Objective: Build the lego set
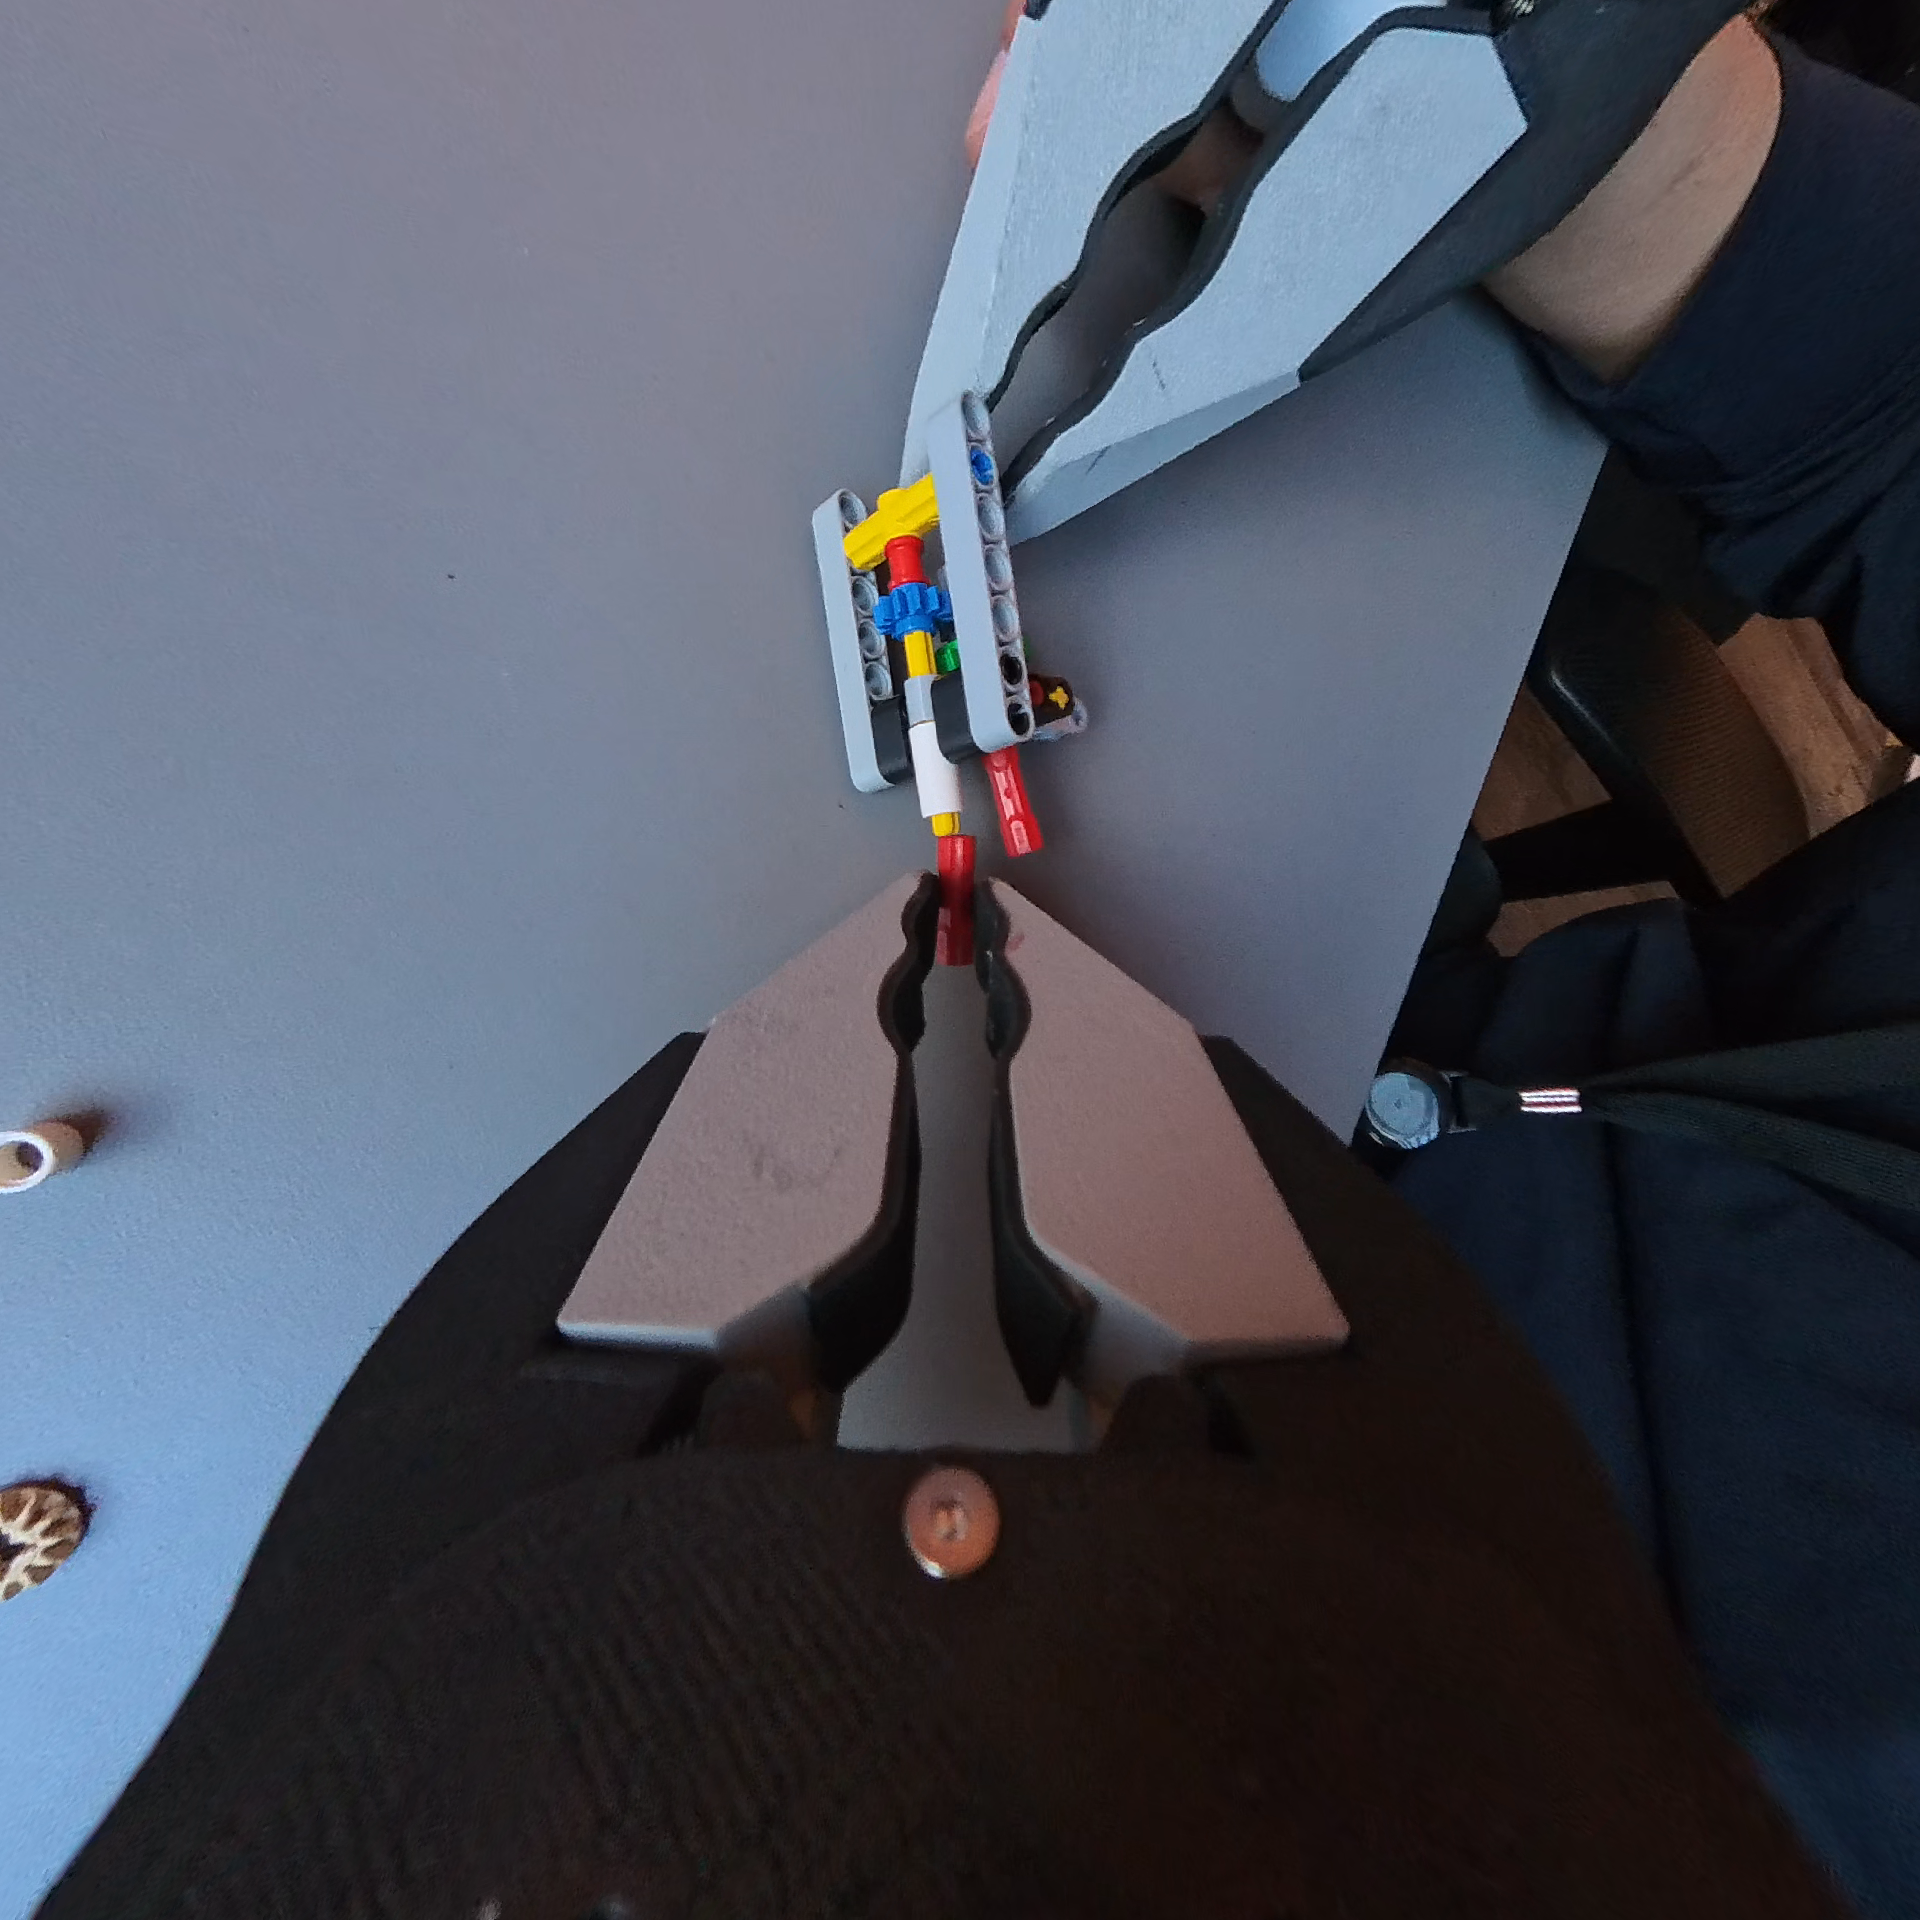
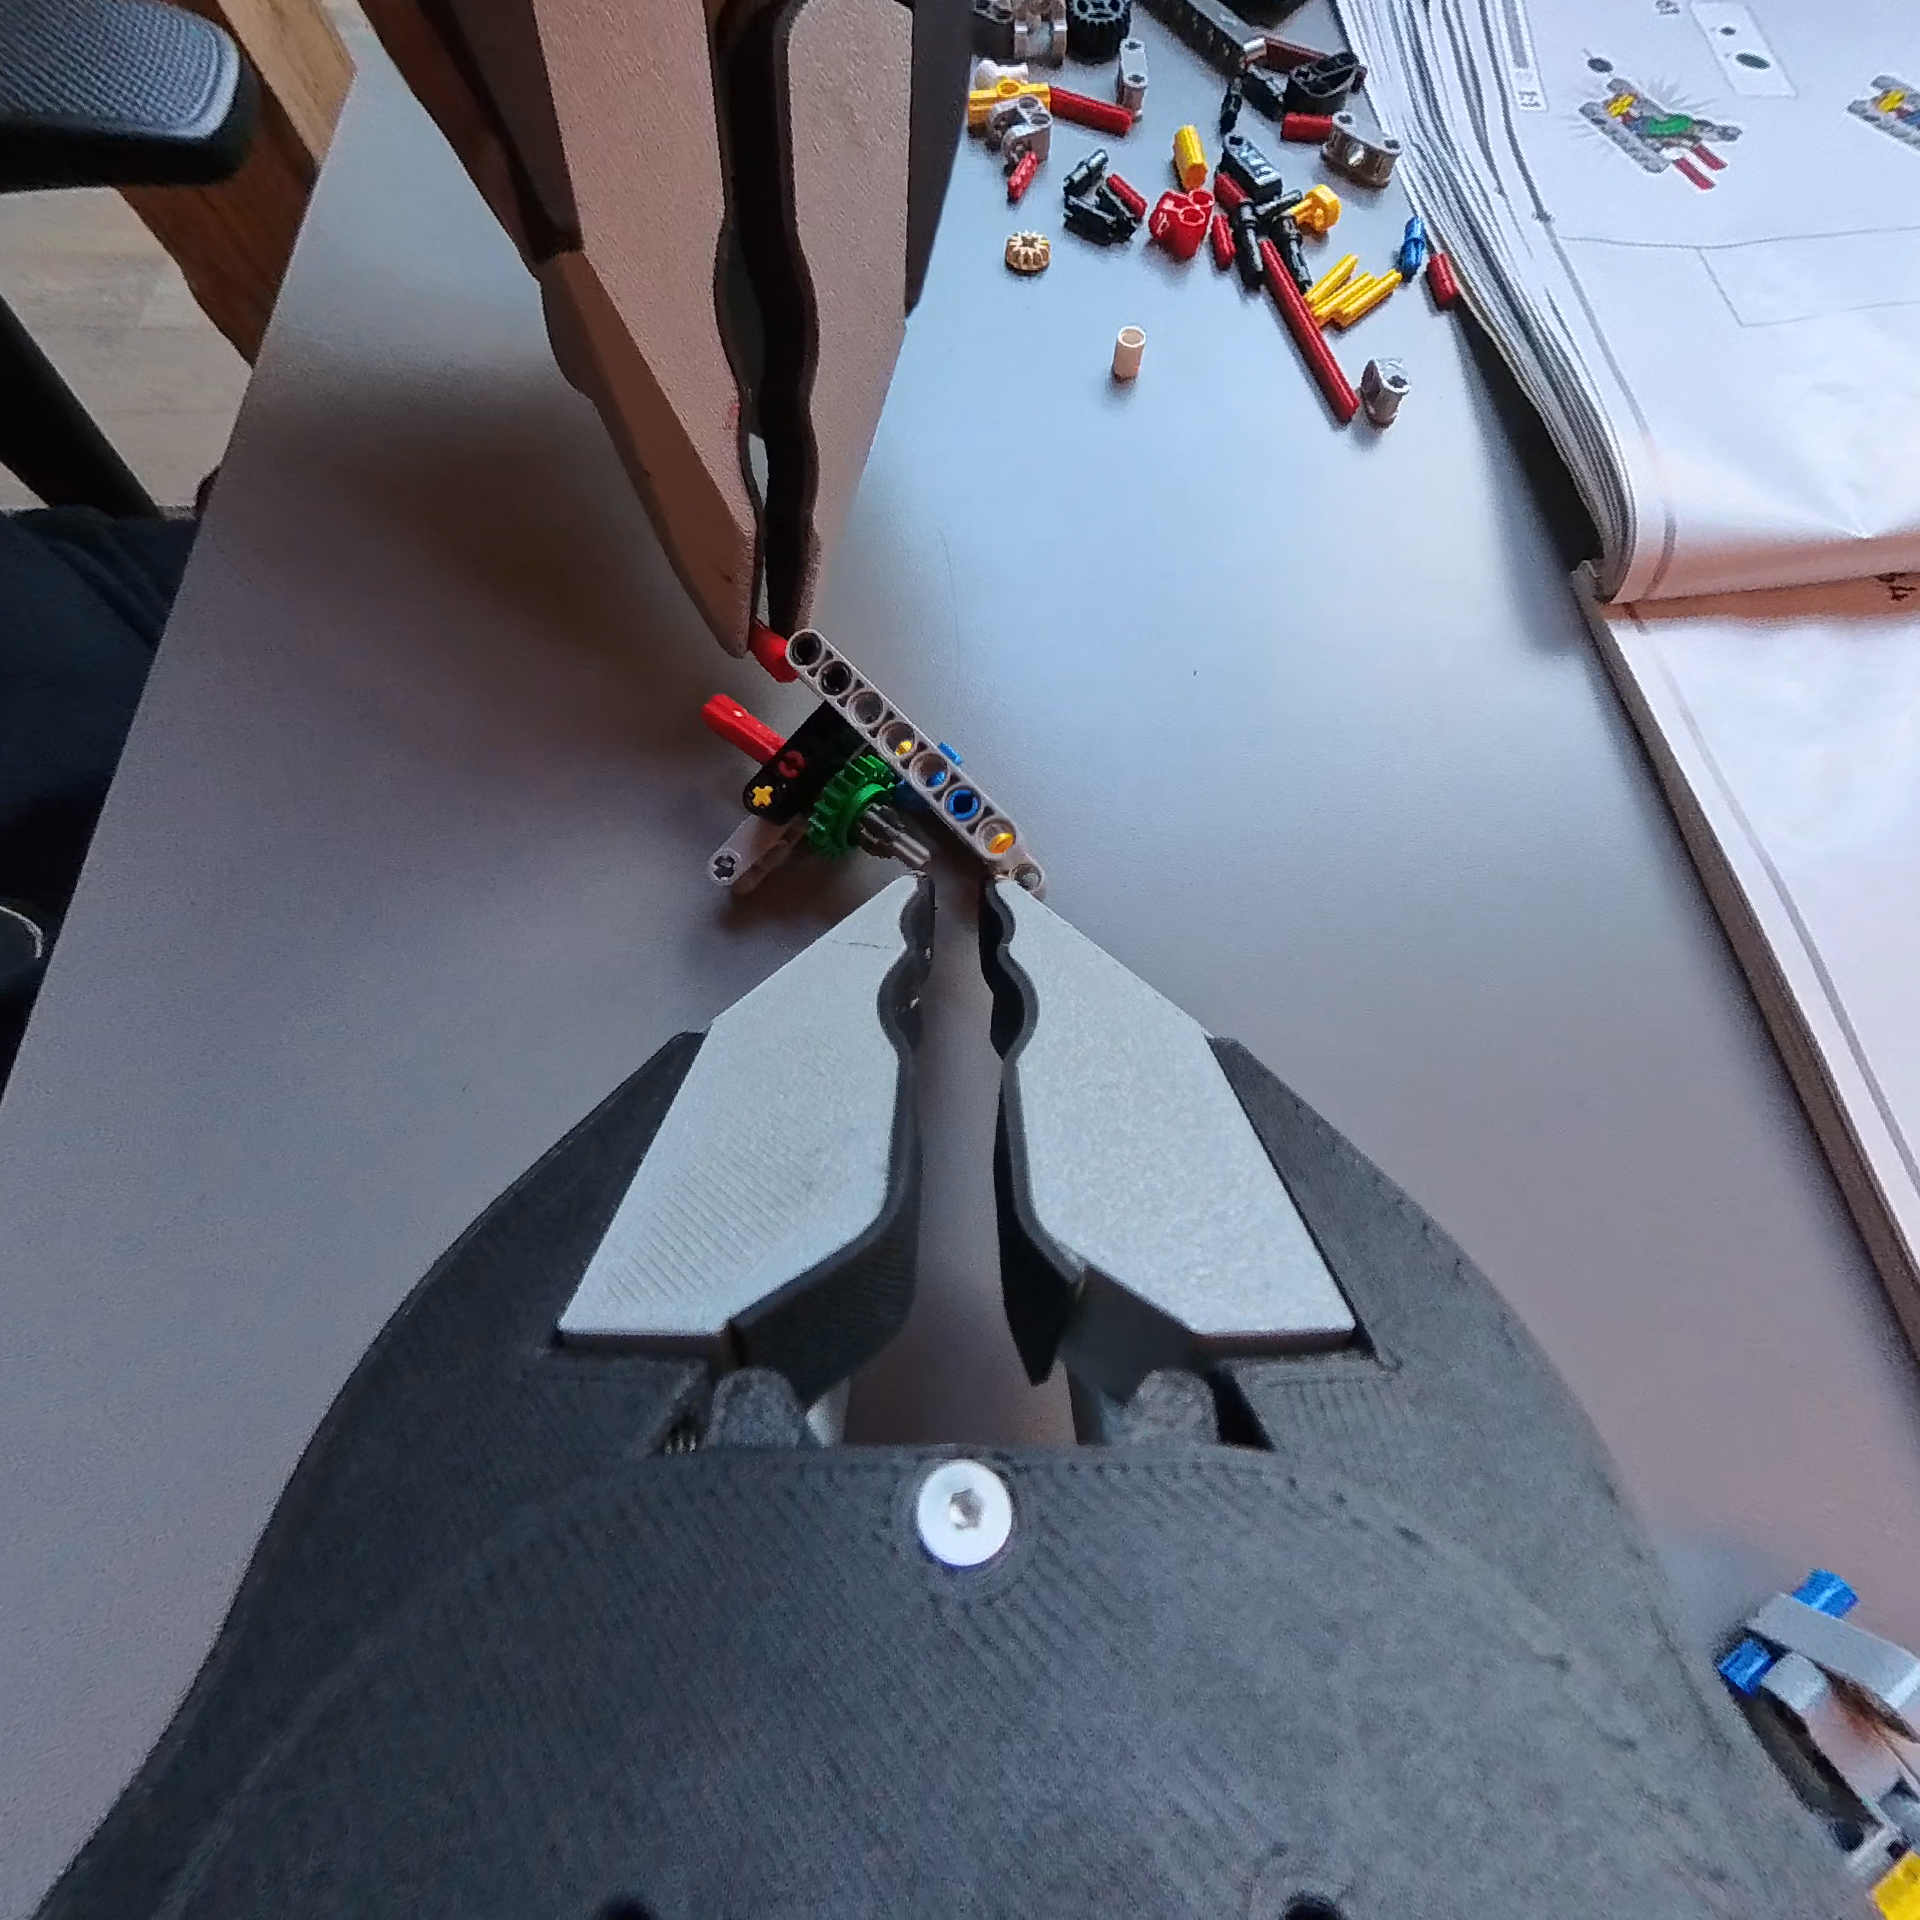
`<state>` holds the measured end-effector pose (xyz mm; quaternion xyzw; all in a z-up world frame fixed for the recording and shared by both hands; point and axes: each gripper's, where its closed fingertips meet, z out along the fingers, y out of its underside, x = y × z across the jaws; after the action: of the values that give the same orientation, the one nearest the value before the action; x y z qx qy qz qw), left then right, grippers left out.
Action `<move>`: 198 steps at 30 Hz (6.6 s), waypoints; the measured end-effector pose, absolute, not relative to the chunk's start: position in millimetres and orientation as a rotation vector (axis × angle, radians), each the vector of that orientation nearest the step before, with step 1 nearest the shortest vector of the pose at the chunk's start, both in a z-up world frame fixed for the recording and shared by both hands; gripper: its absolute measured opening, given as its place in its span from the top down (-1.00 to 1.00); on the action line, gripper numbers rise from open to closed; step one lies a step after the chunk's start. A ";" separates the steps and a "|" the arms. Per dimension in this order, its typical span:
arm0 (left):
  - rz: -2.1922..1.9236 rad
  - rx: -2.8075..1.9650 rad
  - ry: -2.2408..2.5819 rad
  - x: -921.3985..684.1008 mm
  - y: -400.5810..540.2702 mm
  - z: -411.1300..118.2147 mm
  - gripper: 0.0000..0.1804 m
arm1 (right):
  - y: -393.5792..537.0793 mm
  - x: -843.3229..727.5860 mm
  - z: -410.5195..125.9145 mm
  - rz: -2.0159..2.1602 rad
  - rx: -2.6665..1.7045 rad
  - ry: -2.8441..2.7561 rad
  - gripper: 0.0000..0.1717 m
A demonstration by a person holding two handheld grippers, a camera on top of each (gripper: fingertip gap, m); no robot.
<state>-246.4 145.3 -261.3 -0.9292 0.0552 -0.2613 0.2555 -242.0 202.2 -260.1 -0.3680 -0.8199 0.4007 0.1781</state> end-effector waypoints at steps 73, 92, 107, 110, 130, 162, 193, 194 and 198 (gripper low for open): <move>-0.535 -2.244 0.855 -271.2 152.4 -271.5 0.97 | 199.5 -221.0 -244.8 0.890 -1.720 -2.814 0.96; -0.560 -2.234 0.862 -266.8 149.7 -271.1 0.94 | 202.0 -220.9 -254.0 1.339 -1.589 -2.454 0.96; -0.663 -2.196 0.759 -267.7 166.0 -248.6 0.78 | 209.0 -219.8 -256.7 1.515 -1.463 -2.347 0.96; -0.684 -2.225 0.746 -265.3 171.1 -251.9 0.83 | 208.7 -221.6 -256.6 1.485 -1.445 -2.344 0.96; -0.779 -2.232 0.716 -259.5 179.1 -257.6 0.79 | 202.9 -224.5 -256.5 1.468 -1.427 -2.347 0.96; -0.756 -2.226 0.691 -266.9 179.6 -258.8 0.96 | 232.4 -216.0 -260.2 1.382 -1.432 -2.302 0.93; -0.753 -2.223 0.645 -258.4 188.4 -257.5 0.96 | 229.5 -221.8 -256.2 1.350 -1.394 -2.266 0.92; -0.752 -2.223 0.643 -258.1 188.8 -257.5 0.96 | 230.4 -223.2 -255.9 1.337 -1.388 -2.257 0.86; -0.754 -2.224 0.632 -259.5 189.6 -258.0 0.96 | 229.2 -223.7 -257.2 1.268 -1.313 -2.270 0.86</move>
<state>-259.5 189.6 -258.0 -0.8575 0.2437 -0.2907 0.3474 -223.7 229.2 -257.2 -0.4478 -0.7743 0.4324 0.1141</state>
